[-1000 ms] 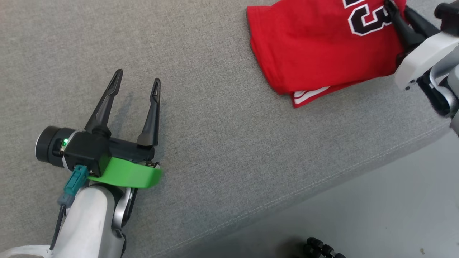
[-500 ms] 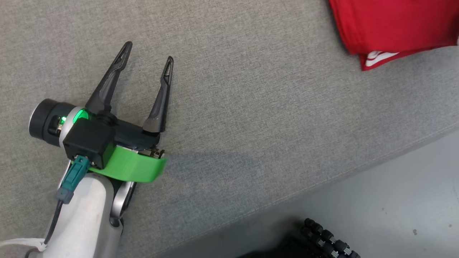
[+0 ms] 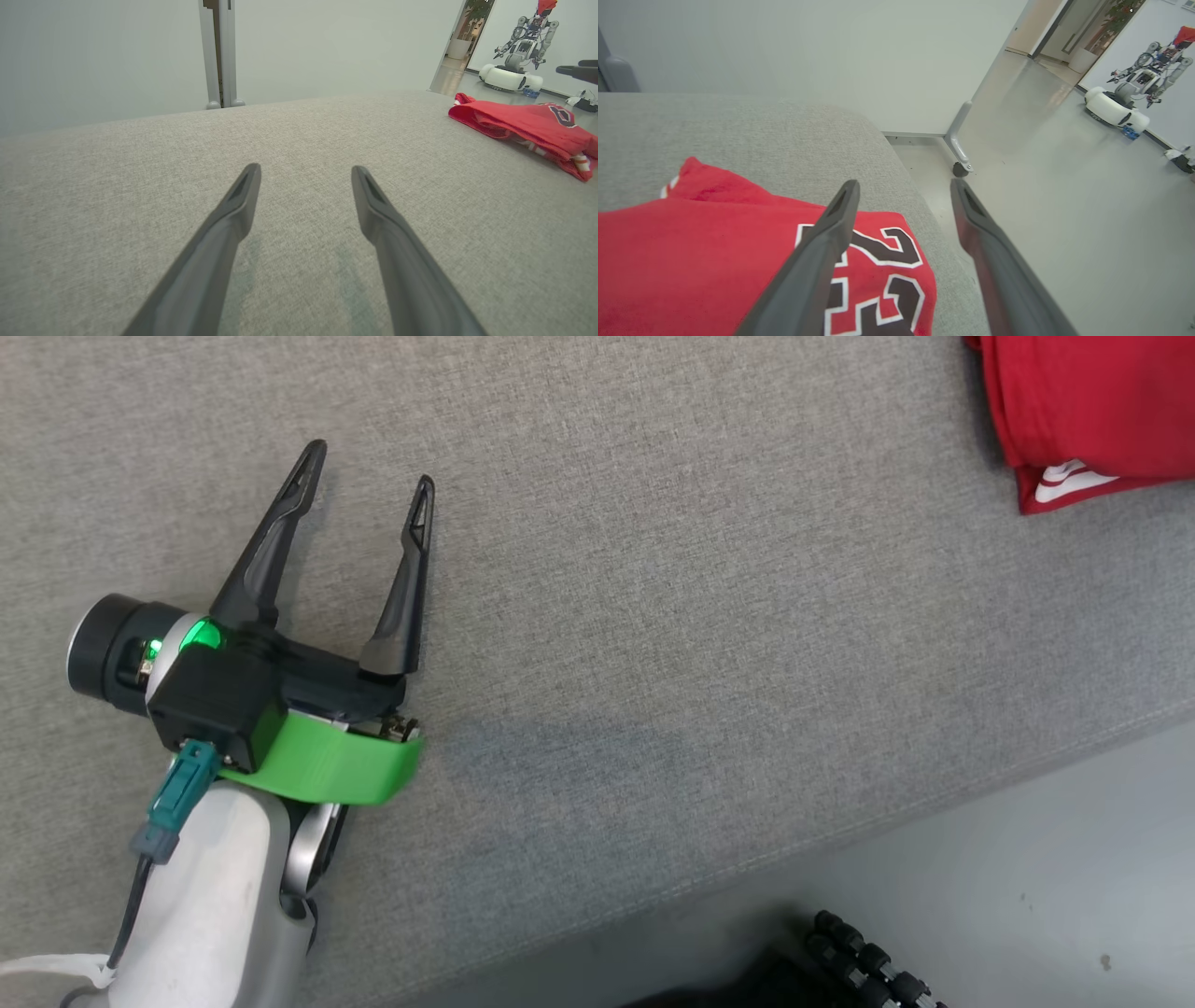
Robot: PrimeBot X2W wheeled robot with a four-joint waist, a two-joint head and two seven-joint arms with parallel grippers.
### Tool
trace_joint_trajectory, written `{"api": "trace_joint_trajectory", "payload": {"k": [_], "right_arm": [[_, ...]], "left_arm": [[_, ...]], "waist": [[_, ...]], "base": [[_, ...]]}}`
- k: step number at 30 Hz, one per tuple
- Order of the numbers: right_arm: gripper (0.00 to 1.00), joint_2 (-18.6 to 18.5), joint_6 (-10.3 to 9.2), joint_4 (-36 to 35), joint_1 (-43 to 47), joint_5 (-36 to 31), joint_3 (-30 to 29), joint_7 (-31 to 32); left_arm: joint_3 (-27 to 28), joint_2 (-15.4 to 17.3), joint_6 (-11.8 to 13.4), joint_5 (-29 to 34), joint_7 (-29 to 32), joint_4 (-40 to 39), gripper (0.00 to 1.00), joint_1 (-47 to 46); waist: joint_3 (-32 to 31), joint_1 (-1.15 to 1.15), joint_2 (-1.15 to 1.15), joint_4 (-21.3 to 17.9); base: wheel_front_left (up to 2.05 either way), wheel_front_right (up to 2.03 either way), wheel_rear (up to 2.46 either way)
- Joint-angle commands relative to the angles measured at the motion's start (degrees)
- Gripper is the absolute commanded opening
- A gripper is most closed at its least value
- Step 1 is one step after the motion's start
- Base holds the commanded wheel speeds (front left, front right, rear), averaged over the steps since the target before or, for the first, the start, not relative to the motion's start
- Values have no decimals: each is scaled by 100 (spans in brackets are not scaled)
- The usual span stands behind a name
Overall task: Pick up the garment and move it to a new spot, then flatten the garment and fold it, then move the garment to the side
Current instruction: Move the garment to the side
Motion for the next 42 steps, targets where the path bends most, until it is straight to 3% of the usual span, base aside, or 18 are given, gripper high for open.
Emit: {"api": "trace_joint_trajectory", "payload": {"k": [1,4,9,16,21,31,42], "right_arm": [[100,122,-8,-107,117,-21,-47,-11],[100,548,-9,-1095,635,-174,-395,-11],[100,1188,-8,-2793,1665,-247,-413,-11],[100,1650,-8,-4374,3110,-149,-85,-12],[100,1841,-8,-4800,3729,-198,132,-11],[100,2206,-8,-4949,4797,-345,319,-11],[100,2519,-8,-4889,5757,-504,273,-11]], "left_arm": [[41,20,23,-7,-37,12,100,-48],[91,28,87,-56,-115,137,100,60],[230,11,207,-172,-260,364,100,290],[444,-170,403,-361,-467,619,100,656],[556,-241,476,-444,-517,739,100,913],[651,-389,454,-505,-535,956,100,1476],[753,-460,398,-487,-532,1197,100,1945]], "waist": [[-111,0,0,73],[-312,0,0,136],[-734,0,0,304],[-1395,0,0,773],[-1788,0,0,1037],[-2618,0,0,1372],[-3261,0,0,1397]], "base": [[0,0,0],[0,0,0],[0,0,0],[0,0,0],[0,0,0],[0,0,0],[0,0,0]]}}
